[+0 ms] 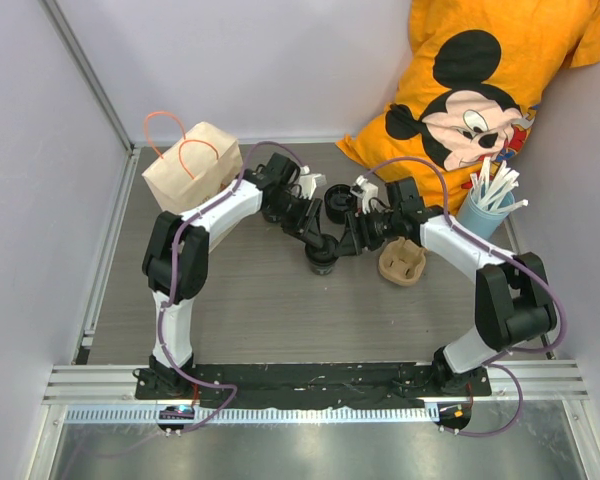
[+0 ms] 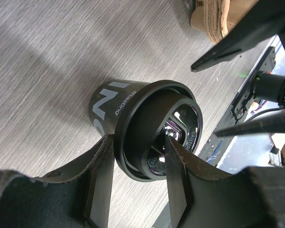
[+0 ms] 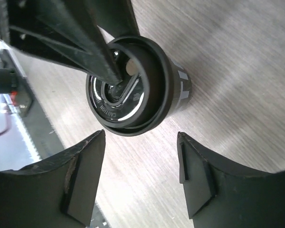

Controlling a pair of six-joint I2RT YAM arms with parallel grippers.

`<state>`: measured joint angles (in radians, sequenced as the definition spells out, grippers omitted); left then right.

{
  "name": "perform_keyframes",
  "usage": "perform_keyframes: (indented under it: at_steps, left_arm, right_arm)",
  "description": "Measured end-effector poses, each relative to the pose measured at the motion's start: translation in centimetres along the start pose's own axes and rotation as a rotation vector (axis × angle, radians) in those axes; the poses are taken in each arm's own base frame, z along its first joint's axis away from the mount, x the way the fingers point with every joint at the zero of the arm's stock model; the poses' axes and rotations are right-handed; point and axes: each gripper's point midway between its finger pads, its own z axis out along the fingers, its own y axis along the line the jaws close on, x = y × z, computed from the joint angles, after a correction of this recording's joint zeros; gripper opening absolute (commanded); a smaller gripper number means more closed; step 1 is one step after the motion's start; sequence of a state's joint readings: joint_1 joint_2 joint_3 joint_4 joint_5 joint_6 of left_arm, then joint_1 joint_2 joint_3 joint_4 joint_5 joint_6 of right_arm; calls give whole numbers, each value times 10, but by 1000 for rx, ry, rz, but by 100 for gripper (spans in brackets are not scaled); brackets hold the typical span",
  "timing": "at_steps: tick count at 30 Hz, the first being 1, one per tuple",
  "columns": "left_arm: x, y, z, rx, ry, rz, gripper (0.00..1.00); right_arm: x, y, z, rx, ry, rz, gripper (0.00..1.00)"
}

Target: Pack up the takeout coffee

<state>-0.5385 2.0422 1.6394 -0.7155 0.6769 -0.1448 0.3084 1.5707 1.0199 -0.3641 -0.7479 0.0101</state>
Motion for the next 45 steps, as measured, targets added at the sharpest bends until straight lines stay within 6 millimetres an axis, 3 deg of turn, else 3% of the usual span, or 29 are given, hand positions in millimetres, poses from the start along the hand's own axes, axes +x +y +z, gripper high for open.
perform_keyframes:
  at_steps: [11,15,17,20,26,34,45]
  left_arm:
    - [1,0,0,-20,-20,-47,0]
    - [0,0,0,-25,-24,-55,0]
    - [0,0,0,-25,-24,-61,0]
    - [1,0,0,-25,-25,-64,0]
    - [1,0,0,-25,-26,-64,0]
    - [1,0,0,-25,-26,-64,0]
    - [1,0,0,-25,-26,-63,0]
  right_arm:
    - [16,-2,4,179,-4,-200,77]
    - [12,-3,2,233,-13,-258,79]
    - [11,-4,2,256,-13,-282,87]
    - [9,-5,0,285,-11,-319,89]
    - [-2,3,-4,285,-19,-399,92]
    - [-15,30,3,238,-29,-516,93]
    - [-10,22,10,245,9,-561,95]
